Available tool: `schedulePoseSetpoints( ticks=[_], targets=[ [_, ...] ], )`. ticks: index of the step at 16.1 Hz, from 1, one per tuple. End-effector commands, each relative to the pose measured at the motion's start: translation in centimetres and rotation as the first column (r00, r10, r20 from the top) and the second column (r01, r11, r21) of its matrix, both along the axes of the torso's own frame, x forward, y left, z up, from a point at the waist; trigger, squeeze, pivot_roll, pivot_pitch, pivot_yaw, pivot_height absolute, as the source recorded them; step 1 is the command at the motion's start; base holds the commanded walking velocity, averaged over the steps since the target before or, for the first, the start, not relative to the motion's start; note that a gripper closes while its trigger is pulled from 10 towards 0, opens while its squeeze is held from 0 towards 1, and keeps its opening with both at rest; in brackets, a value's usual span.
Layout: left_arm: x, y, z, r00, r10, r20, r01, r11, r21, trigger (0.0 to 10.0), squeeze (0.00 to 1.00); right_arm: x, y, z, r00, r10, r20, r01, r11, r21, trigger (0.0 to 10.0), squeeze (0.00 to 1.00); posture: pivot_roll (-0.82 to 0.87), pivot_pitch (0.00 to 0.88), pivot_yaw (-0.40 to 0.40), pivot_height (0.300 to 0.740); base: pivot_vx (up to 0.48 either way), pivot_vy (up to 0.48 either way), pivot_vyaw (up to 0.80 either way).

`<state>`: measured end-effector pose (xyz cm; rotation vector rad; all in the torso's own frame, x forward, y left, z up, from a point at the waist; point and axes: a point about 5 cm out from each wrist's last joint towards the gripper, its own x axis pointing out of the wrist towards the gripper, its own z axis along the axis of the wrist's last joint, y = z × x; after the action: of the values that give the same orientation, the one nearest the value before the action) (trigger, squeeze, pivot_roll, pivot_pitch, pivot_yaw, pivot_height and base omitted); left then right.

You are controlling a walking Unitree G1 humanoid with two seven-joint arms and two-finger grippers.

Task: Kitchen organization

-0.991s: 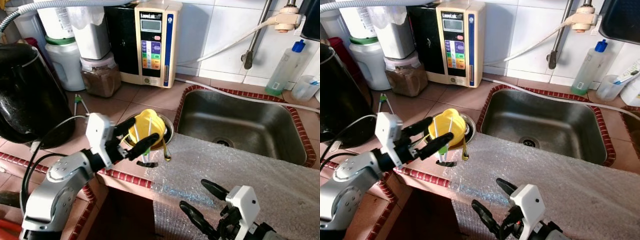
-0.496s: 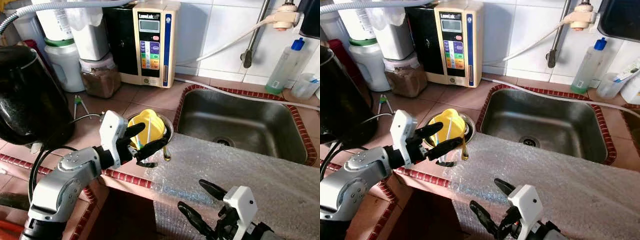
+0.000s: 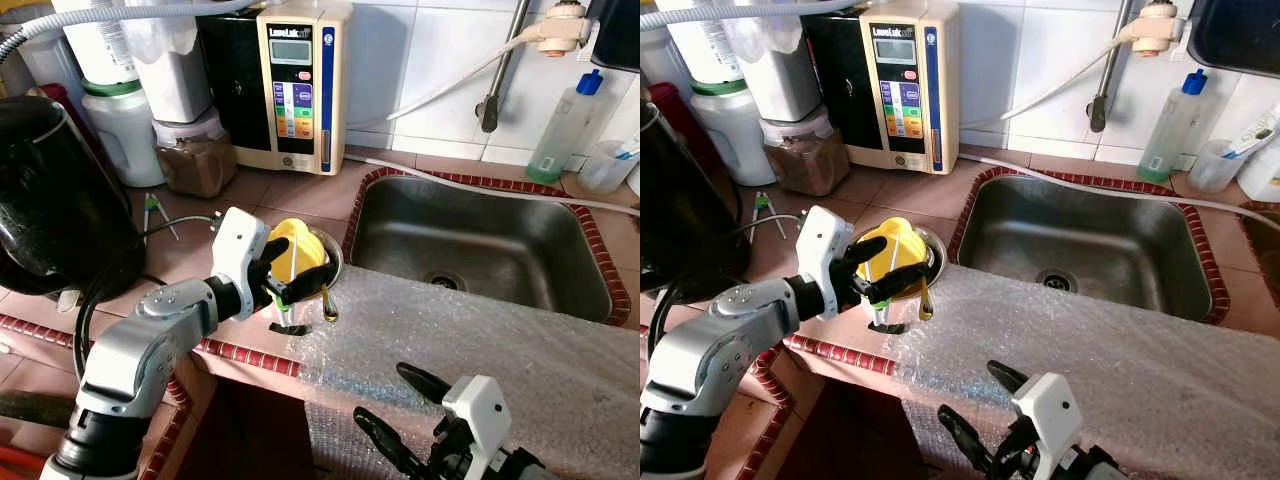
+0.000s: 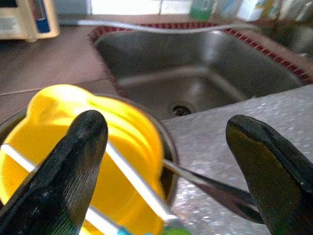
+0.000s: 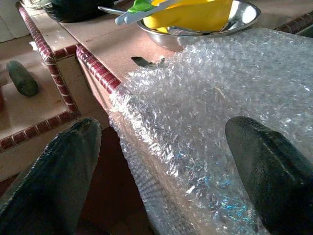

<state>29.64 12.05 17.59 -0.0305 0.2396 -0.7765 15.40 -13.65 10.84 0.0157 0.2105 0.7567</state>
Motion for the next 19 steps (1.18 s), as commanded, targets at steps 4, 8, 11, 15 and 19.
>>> schedulePoseSetpoints(
  ticks=[4, 8, 11, 15, 19],
  targets=[
    [1.5, 0.1, 0.5, 0.995, 0.097, 0.005, -0.097, 0.994, 0.046, 10.0, 0.0, -0.1, -0.1, 0.3, 1.0, -0.021, 0.022, 0.021, 1.0, -0.002, 10.0, 0.0, 0.0, 0.048, 0.068, 0.74, 0.0, 0.0, 0.0],
    [1.7, 0.1, 0.7, 0.994, 0.107, -0.005, -0.106, 0.992, 0.074, 10.0, 0.0, 0.0, -0.1, 0.4, 0.999, -0.039, 0.025, 0.039, 0.999, 0.01, 10.0, 0.0, 0.01, 0.051, 0.07, 0.74, 0.0, 0.0, 0.0],
    [1.4, 0.4, -0.2, 0.993, 0.111, -0.042, -0.104, 0.984, 0.143, 10.0, 0.0, 0.2, -0.2, 0.6, 0.998, -0.056, 0.035, 0.056, 0.998, 0.018, 10.0, 0.0, 0.01, 0.054, 0.071, 0.74, 0.0, 0.0, 0.0],
    [1.5, 0.5, -0.9, 0.99, 0.126, -0.064, -0.111, 0.973, 0.204, 10.0, 0.0, 0.2, 0.0, 0.7, 0.998, -0.055, 0.041, 0.054, 0.998, 0.016, 10.0, 0.0, 0.01, 0.055, 0.07, 0.74, 0.0, 0.0, 0.0],
    [1.6, 0.1, -1.1, 0.989, 0.13, -0.074, -0.11, 0.968, 0.227, 10.0, 0.0, 0.2, 0.0, 0.8, 0.997, -0.058, 0.047, 0.057, 0.998, 0.012, 10.0, 0.0, 0.0, 0.058, 0.075, 0.74, 0.0, 0.0, 0.0]
  ],
)
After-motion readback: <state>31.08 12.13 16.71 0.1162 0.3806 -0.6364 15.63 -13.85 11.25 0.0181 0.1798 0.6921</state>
